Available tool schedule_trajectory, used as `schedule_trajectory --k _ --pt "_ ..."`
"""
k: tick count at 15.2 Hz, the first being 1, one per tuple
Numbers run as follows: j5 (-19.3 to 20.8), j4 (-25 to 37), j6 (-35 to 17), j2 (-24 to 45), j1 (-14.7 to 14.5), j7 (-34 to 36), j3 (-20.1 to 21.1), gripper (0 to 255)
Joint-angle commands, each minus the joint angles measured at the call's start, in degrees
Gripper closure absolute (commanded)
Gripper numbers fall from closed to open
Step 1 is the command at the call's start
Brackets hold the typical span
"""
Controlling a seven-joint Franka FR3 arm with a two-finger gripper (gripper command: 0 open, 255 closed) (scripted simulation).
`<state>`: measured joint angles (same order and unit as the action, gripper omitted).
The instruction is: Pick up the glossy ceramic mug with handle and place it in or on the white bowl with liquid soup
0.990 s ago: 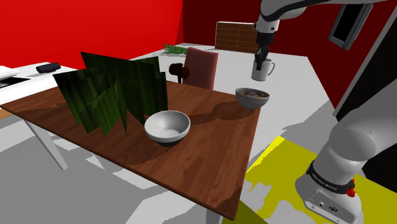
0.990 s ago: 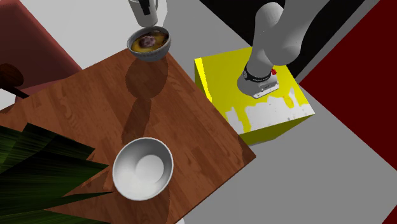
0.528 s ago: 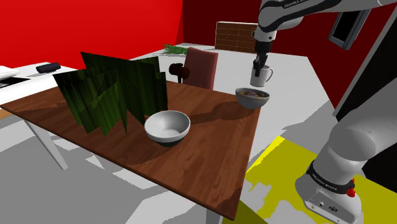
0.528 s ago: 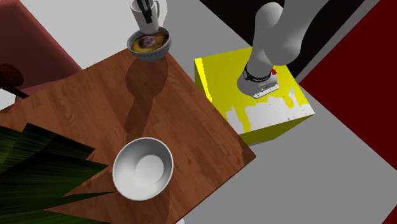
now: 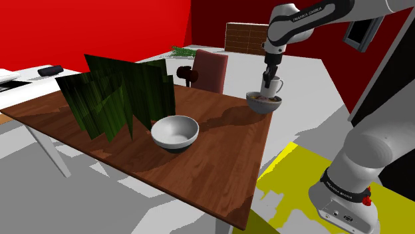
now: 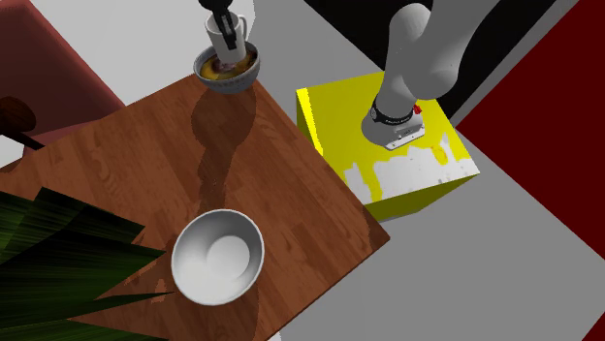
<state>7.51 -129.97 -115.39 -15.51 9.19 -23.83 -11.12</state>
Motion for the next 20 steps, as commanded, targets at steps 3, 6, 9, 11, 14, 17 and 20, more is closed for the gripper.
schedule_trajectory --k 3,6,9,11,14,17,20 --pt "0.02 -1.41 -2.13 0.68 0.01 0.11 -0.10 255" --pt "0.02 -1.41 -2.13 0.69 0.02 0.11 -0.10 255" --pt "0.02 -1.41 -2.13 0.69 0.03 0.11 -0.09 255" --pt "0.01 -1.39 -2.04 0.63 -0.01 0.19 -0.03 0" --pt "0.01 -1.43 -2.11 0.65 0.00 0.18 -0.03 0" --pt "-0.09 1.41 1.84 -0.45 -0.11 0.13 0.26 0" --pt "-0.21 4.17 5.34 -1.19 -0.25 0.13 0.56 0"
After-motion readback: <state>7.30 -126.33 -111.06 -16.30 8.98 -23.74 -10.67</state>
